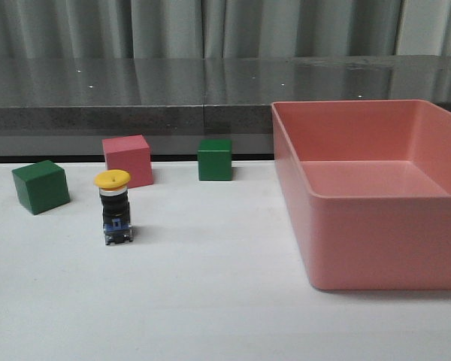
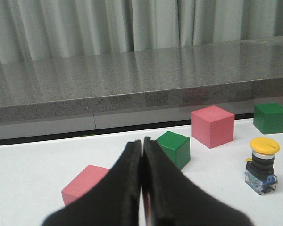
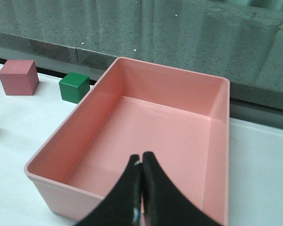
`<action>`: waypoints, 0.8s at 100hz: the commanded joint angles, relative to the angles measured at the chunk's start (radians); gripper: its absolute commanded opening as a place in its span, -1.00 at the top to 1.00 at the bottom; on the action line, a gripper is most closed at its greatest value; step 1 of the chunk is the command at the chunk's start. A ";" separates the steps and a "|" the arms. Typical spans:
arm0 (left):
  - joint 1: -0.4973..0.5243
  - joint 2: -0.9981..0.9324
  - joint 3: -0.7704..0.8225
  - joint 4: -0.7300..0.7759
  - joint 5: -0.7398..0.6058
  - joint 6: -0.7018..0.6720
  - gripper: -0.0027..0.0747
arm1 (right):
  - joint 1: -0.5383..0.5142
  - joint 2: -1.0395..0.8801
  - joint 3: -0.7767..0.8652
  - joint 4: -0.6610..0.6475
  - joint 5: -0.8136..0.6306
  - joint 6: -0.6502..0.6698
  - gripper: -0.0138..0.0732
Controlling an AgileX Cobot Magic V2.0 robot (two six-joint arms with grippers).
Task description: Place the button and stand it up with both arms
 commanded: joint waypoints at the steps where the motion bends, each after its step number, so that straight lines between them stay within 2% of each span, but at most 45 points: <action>1: 0.001 -0.030 0.046 -0.001 -0.092 -0.012 0.98 | -0.004 0.002 -0.016 0.010 -0.077 -0.004 0.82; 18: 0.001 -0.030 0.046 -0.001 -0.092 -0.012 0.98 | -0.004 -0.072 0.033 -0.040 -0.127 0.016 0.82; 42: 0.001 -0.030 0.046 -0.001 -0.092 -0.012 0.98 | -0.004 -0.304 0.235 -0.219 -0.278 0.250 0.82; 60: 0.001 -0.030 0.046 -0.001 -0.092 -0.012 0.98 | -0.034 -0.473 0.371 -0.223 -0.295 0.329 0.82; 80: 0.001 -0.030 0.046 -0.001 -0.092 -0.012 0.98 | -0.081 -0.468 0.418 -0.222 -0.325 0.365 0.82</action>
